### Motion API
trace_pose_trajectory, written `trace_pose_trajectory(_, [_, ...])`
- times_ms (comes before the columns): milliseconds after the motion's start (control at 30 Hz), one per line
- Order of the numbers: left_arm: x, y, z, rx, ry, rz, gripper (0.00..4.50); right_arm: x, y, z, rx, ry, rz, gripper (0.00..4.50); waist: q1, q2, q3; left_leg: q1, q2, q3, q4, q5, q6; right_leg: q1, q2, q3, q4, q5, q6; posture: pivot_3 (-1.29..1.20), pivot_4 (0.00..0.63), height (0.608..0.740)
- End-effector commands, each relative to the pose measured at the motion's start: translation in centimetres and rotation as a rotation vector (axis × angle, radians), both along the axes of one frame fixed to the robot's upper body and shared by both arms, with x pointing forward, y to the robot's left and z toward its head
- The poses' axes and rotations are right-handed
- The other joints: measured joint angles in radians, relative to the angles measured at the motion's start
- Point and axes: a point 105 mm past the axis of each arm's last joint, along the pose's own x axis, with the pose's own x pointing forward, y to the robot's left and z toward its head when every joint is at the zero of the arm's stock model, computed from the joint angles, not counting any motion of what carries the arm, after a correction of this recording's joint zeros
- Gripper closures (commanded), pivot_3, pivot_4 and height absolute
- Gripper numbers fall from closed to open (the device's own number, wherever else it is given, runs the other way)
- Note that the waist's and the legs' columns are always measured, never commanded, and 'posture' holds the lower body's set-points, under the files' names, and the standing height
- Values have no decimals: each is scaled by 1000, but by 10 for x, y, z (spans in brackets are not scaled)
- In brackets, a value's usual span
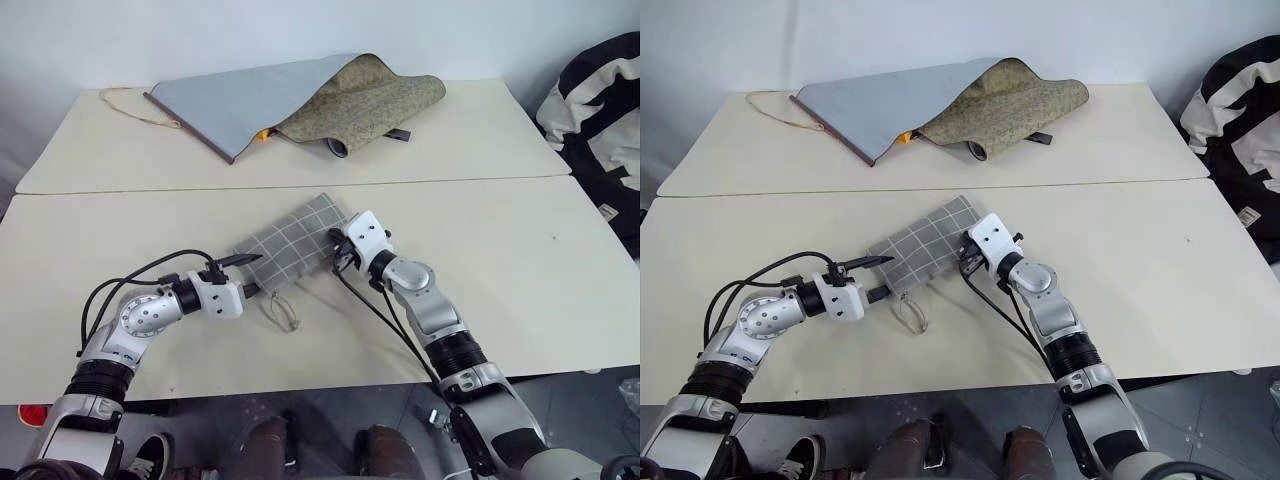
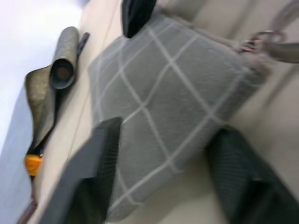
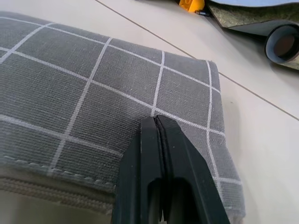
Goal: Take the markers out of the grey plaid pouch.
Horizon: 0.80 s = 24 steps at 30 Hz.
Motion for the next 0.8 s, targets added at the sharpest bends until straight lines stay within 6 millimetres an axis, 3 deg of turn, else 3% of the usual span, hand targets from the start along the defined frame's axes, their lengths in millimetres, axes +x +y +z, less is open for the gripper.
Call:
trace_pose_trajectory(33, [-6, -3, -20, 43, 67, -18, 3200, -2, -1, 15, 31, -47, 9, 4500, -1, 2, -1, 0, 0, 0, 0, 0, 0, 0, 0, 0, 0, 0, 0, 0, 150, 740])
trace_pose_trajectory(133, [-6, -4, -19, 34, 67, -16, 4105, -3, 0, 13, 28, -46, 14, 4500, -1, 5, -3, 0, 0, 0, 0, 0, 0, 0, 0, 0, 0, 0, 0, 0, 150, 740])
trace_pose_trajectory(200, [-6, -5, -19, 28, 68, -17, 4477, -4, 0, 14, 26, -50, 15, 4500, -1, 6, -4, 1, 0, 0, 0, 0, 0, 1, 0, 0, 0, 0, 0, 0, 150, 740])
trace_pose_trajectory(300, [-7, -7, -16, -12, 81, -12, 4477, -11, 3, 20, 89, -20, 75, 4500, -1, 6, -4, 1, 0, 0, 0, 0, 0, 1, 0, 0, 0, 0, 0, 0, 150, 740])
trace_pose_trajectory(400, [-8, -9, -13, -12, 73, -18, 4500, -25, 0, 37, 188, 25, 159, 3935, 0, 6, -4, 1, 0, 0, 0, 0, 1, 1, 0, 0, 0, 0, 0, 0, 150, 740])
trace_pose_trajectory(600, [-6, -16, -7, 1, 40, -27, 4500, -68, -6, 64, 288, 194, 355, 1852, 1, 6, -4, 0, 0, 0, 1, -1, 2, 1, 0, 0, -2, 0, 0, 0, 150, 740])
trace_pose_trajectory(700, [-6, -21, -8, 14, 30, -32, 4500, -88, 1, 57, 279, 342, 415, 881, 2, 6, -4, 0, 0, 0, 1, -1, 2, 1, -1, 0, -2, 0, 0, 0, 150, 740])
trace_pose_trajectory(800, [-2, -25, -4, 7, 10, -16, 4500, -103, 9, 37, 212, 486, 427, 881, 5, 5, -4, 0, 0, -1, 1, -1, 2, 1, -1, 0, -3, 0, 0, 0, 150, 740])
